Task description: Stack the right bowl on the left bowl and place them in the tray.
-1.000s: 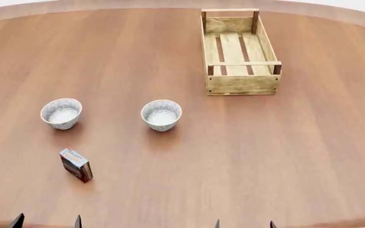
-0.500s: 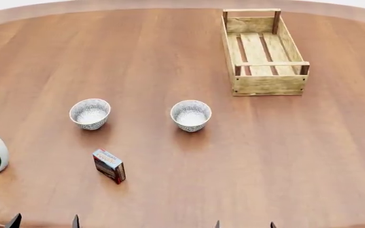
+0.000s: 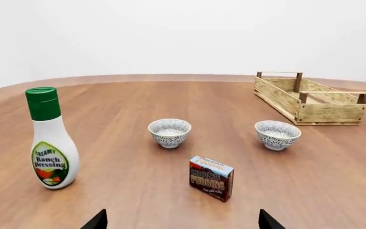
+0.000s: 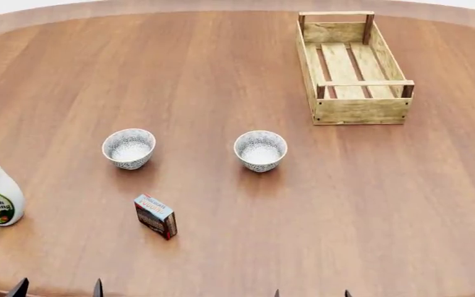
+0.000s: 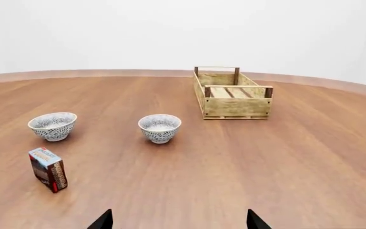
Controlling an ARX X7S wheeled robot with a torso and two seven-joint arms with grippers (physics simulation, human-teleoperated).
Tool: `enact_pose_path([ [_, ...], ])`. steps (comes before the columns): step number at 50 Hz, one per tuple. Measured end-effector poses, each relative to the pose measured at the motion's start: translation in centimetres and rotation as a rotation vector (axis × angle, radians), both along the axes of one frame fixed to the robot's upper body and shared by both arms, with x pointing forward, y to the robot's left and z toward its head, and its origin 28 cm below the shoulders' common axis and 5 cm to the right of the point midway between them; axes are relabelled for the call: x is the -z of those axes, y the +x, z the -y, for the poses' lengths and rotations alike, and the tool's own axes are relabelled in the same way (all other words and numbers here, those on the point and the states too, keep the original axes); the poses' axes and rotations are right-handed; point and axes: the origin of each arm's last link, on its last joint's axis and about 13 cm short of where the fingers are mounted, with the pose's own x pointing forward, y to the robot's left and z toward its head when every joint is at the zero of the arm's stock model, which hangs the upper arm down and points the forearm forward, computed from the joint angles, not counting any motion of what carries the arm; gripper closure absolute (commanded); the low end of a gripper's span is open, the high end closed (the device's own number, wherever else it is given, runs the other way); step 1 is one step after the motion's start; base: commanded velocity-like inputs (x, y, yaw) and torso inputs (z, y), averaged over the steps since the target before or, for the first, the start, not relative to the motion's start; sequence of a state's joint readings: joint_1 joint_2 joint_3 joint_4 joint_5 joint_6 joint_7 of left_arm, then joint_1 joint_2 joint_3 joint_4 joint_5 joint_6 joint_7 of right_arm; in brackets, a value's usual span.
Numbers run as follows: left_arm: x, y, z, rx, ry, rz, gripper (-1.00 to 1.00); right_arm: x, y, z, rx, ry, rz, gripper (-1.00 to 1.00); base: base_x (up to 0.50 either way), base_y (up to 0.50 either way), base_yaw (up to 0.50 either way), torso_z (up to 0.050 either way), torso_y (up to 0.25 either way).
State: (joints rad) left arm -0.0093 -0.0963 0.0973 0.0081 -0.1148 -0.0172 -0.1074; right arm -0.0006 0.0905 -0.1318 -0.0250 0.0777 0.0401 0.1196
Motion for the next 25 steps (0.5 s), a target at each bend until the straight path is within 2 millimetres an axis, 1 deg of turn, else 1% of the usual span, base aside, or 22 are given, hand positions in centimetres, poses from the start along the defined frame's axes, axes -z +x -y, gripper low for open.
enact_pose_path([
  [5,-0.3,0.5,-0.1,0.000,-0.003,-0.009,-1.00,-0.4,0.4,0.0,-0.002,-0.001,-0.012,-1.00,0.00,0.00,0.00,0.000,0.000],
  [9,-1.0,1.1,-0.2,0.000,-0.001,-0.008,-1.00,-1.1,1.0,0.0,-0.011,0.002,-0.026,-1.00,0.00,0.00,0.00,0.000,0.000],
  [18,-3.6,2.6,-0.5,-0.002,0.016,0.015,-1.00,-3.9,2.5,0.1,-0.035,0.009,-0.040,-1.00,0.00,0.00,0.00,0.000,0.000],
  [25,-6.2,3.6,-0.7,-0.005,0.029,0.045,-1.00,-6.5,3.6,0.2,-0.053,0.016,-0.041,-1.00,0.00,0.00,0.00,0.000,0.000],
])
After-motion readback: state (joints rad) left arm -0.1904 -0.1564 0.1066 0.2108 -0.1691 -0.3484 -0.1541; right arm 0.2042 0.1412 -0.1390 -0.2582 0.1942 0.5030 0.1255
